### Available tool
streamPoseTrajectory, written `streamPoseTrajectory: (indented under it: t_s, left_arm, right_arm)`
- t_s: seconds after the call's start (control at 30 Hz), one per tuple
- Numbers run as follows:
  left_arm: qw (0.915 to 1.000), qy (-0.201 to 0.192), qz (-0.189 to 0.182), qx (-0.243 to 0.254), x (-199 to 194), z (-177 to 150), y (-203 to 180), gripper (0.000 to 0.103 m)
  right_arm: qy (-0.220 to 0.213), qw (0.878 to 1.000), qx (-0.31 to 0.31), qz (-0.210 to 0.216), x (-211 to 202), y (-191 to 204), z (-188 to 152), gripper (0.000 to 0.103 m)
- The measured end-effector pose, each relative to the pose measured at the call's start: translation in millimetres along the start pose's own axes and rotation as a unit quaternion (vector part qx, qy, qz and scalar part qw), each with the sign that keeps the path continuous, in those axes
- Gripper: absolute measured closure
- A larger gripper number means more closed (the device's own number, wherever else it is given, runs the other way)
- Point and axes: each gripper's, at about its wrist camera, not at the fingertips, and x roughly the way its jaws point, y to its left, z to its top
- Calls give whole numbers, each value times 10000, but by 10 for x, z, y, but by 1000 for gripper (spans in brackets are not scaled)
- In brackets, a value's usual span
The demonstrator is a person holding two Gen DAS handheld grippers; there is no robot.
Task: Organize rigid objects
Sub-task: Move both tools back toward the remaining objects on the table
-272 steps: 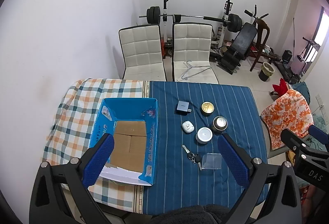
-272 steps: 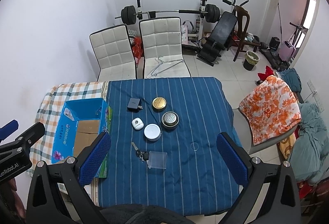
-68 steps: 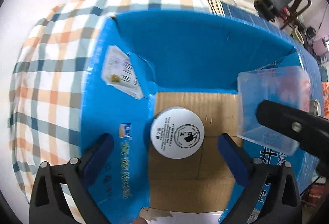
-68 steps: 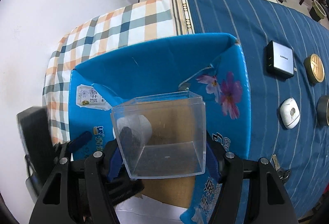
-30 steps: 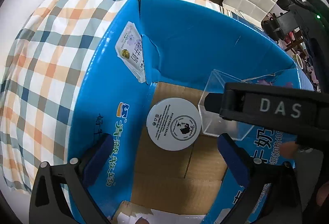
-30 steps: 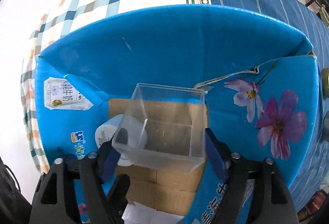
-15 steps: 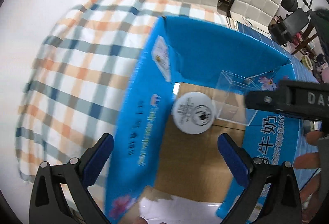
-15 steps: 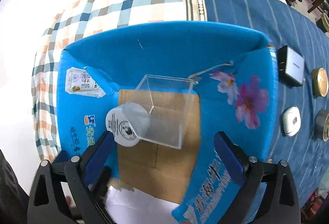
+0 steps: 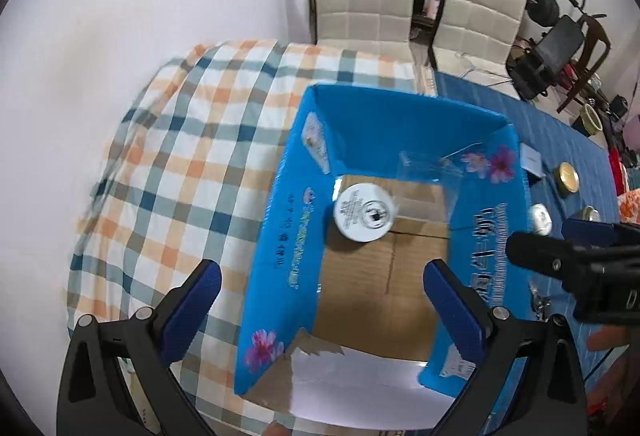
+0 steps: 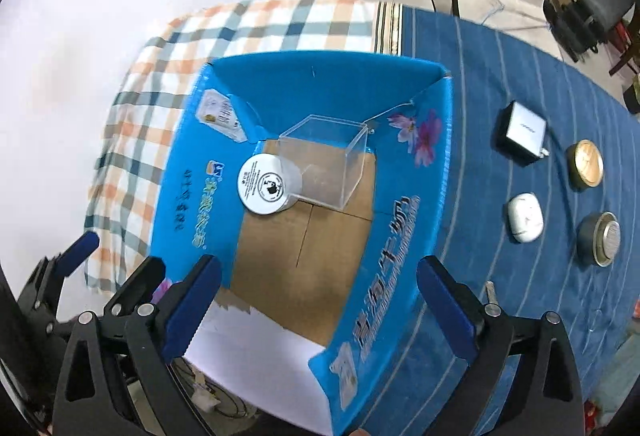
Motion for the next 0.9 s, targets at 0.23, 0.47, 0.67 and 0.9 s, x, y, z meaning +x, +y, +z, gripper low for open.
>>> streamPoseTrajectory:
  t_s: [0.23,0.47,0.67,0.9]
  left_arm:
    - [9988,-257,-206,357,-274,82,-583,0]
    - [9944,-269,-584,840,-309,234,-1424,0]
    - [9877,-85,-813,1331,-117,383,-2235,0]
    - [9841,354,-932,1468,351,570,-2870,0]
  right_arm:
    - [-504,9984,245,39,-510,-317,-259,3]
    - [-827,9932,815,-25,-924,-1060,-400,3]
    - [-956,9851,1405,-262,-1112,-1889,-488,2]
    - [-862,9740,2050,-423,-1025,-2834,-474,2]
